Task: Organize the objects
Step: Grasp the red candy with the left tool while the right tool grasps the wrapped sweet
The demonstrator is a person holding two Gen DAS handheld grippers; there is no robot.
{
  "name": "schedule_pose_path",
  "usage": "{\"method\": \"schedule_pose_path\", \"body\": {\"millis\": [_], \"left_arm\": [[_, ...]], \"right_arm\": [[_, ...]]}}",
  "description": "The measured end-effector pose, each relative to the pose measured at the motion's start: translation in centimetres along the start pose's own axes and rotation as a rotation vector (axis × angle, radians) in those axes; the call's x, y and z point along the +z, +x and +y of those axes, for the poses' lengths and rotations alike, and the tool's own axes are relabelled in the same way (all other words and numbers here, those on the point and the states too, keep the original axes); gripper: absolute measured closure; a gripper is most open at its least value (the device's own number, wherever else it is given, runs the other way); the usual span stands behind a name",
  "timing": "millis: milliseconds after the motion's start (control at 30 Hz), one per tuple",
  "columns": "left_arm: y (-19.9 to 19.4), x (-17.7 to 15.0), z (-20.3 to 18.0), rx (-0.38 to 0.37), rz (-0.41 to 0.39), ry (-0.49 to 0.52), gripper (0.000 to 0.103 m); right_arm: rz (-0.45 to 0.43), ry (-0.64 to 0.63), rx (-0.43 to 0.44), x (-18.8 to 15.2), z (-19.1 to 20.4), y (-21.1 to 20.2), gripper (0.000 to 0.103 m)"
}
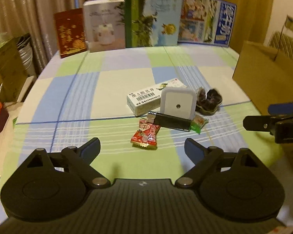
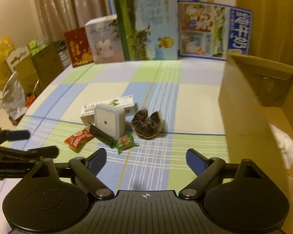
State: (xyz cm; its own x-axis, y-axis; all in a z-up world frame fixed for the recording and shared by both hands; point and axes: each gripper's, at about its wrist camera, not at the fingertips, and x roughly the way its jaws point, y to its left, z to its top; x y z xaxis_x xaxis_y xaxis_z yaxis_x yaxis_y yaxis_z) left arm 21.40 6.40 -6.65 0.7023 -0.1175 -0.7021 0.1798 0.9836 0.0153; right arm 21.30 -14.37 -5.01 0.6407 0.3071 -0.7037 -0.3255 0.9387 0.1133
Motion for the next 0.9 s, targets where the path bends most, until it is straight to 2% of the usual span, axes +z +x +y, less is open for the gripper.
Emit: {"method": "schedule_pose_path", "body": {"millis": [100, 200, 400, 567, 633, 900], "left_arm": [[2.0, 0.3, -0.5, -0.006, 0.002, 0.065, 0.013], [4.0, 0.4, -0.4, -0.010, 0.024, 0.115, 0.023], [6.6, 0.5, 0.2, -0.047, 0.055, 0.106, 0.042], [7.5, 0.6, 0.6, -0.061, 0.064, 0.097, 0.064], [7.7, 0.6, 0.7, -0.071, 0.071, 0.088, 0.069], [7.5, 0.5, 0.7, -0.071, 0.070, 0.073, 0.070]], "right_arm": [[0.020, -0.041, 0.029, -0.2, 0.0, 2.1, 0.021], [0.063, -0.047, 0.064, -0.2, -0.1, 3.9, 0.026], [0.073, -0.124, 0.077, 0.1, 0.8, 6.3, 0.034], [0.085, -0.179, 0.106, 0.1, 1.1, 8.0, 0.040], [0.080, -0.197, 0.116, 0.0, 1.2, 8.4, 0.041], [0.075, -0.234, 0.118, 0.1, 1.7, 10.3, 0.046]]}}
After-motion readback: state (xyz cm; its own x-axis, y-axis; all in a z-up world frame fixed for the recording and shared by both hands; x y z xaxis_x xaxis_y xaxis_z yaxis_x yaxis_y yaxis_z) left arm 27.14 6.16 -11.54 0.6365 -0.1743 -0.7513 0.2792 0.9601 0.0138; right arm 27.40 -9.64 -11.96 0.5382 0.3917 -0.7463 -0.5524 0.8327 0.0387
